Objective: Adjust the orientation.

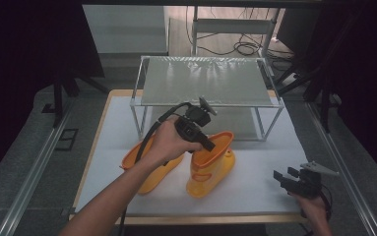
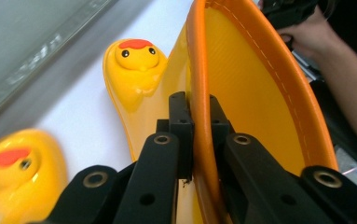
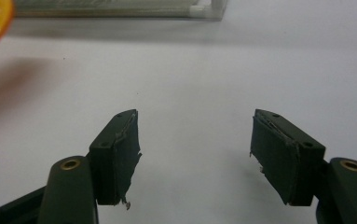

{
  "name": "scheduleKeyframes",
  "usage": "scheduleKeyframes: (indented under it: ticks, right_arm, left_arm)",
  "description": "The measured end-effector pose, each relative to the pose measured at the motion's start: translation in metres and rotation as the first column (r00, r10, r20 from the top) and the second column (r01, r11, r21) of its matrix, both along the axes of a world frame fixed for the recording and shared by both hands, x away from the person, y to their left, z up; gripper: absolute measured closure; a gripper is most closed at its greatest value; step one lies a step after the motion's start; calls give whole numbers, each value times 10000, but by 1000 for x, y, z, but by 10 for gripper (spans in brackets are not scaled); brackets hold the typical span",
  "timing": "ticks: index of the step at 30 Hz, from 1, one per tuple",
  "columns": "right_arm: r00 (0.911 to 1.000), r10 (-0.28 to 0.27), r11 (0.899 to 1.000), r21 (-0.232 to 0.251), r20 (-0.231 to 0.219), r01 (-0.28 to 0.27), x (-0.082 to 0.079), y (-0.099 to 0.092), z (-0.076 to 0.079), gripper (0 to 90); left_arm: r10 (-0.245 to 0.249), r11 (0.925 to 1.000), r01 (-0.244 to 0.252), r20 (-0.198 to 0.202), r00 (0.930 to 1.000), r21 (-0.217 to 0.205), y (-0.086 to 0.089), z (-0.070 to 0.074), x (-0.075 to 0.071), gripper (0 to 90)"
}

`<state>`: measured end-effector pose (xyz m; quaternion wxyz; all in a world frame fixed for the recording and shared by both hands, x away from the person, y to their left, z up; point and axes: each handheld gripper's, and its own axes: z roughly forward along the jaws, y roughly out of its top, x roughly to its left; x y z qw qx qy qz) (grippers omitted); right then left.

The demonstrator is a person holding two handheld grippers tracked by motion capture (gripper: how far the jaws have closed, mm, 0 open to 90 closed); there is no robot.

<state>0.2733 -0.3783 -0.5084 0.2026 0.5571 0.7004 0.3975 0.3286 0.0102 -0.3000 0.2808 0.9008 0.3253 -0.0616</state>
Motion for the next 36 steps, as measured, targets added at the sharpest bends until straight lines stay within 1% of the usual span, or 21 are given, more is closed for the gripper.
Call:
scheduleKeyframes:
  ticks: [4,8,11,13,15,16,18,19,21,23,27,30,32,35,36]
  right_arm:
    - [10000,19,10000,-40,-22,-19,0,1,-1,324]
    - [10000,30,10000,-30,-18,-30,1,3,-2,325]
    - [9999,77,9999,-86,-78,-78,1,4,-3,324]
    - [9999,86,9999,-101,-67,-87,1,4,-3,325]
    - [9999,74,9999,-82,-86,-75,1,3,-3,325]
    - [9999,55,9999,-87,-96,-55,1,3,-3,325]
    - [10000,32,10000,-66,-80,-32,1,3,-4,324]
    - [9999,30,10000,-59,-106,-31,1,2,-3,324]
    - [10000,37,10000,-82,-82,-38,1,3,-4,324]
    - [10000,29,10000,-64,-77,-29,1,3,-3,324]
    - [9999,31,10000,-58,-101,-31,1,3,-3,325]
    - [9999,50,10000,-85,-100,-51,1,4,-4,324]
    - [9999,84,9999,-112,-127,-86,1,4,-4,324]
    - [9999,102,9999,-117,-121,-103,2,5,-4,324]
    - [9999,102,9999,-122,-120,-103,1,5,-4,324]
  left_arm:
    - [127,9998,-129,127,9998,138,21,-4,-6,867]
    - [259,9995,-262,142,9996,203,40,-15,-7,867]
    - [413,9986,-419,189,9990,310,49,-23,-8,867]
    - [441,9978,-453,255,9987,490,54,-27,-9,867]
    - [443,9972,-457,251,9987,588,59,-31,-10,867]
    - [352,9969,-370,263,9990,688,62,-32,-10,866]
    - [358,9970,-376,272,9990,682,67,-36,-11,866]
    - [441,9973,-455,259,9987,570,70,-37,-12,866]
    - [488,9974,-504,313,9983,517,76,-39,-12,866]
    - [451,9977,-464,274,9986,494,81,-42,-13,866]
    - [439,9960,-475,480,9979,761,89,-44,-18,860]
    - [401,9962,-434,453,9982,760,93,-46,-21,828]
    - [433,9970,-461,454,9980,629,96,-44,-21,799]
    - [483,9984,-493,381,9981,277,100,-39,-19,744]
    - [476,9985,-486,368,9982,266,101,-37,-19,729]
